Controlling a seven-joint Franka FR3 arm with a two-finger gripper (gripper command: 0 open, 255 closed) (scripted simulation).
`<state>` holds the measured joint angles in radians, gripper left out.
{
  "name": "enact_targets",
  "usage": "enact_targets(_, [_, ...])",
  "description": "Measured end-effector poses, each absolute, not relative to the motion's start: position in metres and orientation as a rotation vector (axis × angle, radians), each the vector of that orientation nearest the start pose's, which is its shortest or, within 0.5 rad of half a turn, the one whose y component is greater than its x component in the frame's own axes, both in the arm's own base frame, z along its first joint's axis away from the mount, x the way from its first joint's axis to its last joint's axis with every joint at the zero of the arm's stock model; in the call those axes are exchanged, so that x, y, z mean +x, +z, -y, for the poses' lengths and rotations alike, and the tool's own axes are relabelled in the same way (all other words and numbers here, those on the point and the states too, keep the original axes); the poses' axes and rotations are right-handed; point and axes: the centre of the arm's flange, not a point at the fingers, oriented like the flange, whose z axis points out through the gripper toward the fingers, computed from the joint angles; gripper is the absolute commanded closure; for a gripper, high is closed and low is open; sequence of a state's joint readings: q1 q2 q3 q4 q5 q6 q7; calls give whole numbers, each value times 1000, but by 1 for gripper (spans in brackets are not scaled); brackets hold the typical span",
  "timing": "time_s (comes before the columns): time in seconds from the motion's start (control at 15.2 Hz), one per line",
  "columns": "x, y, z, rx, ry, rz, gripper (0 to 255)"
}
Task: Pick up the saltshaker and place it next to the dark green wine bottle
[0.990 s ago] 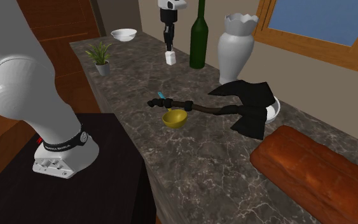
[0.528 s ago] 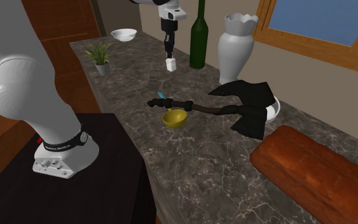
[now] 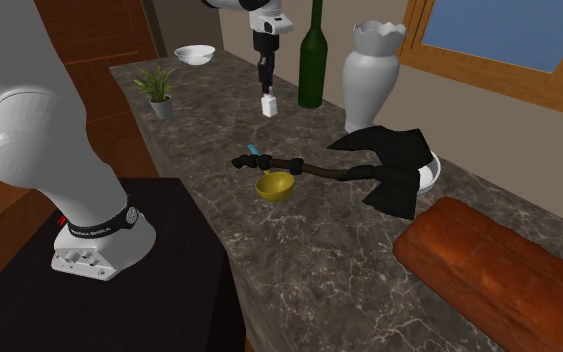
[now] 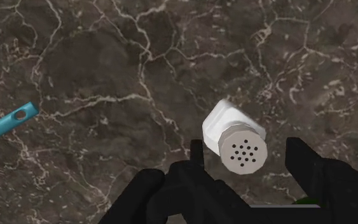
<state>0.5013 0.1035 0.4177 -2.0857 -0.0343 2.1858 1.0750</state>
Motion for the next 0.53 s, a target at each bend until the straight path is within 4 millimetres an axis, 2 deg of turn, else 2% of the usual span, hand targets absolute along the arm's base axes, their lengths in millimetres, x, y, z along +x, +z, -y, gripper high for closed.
enact_targets(0.33, [345, 381, -445, -3122, 13, -216, 0])
enact_targets(0.53, [346, 410, -444, -3121, 12, -217, 0])
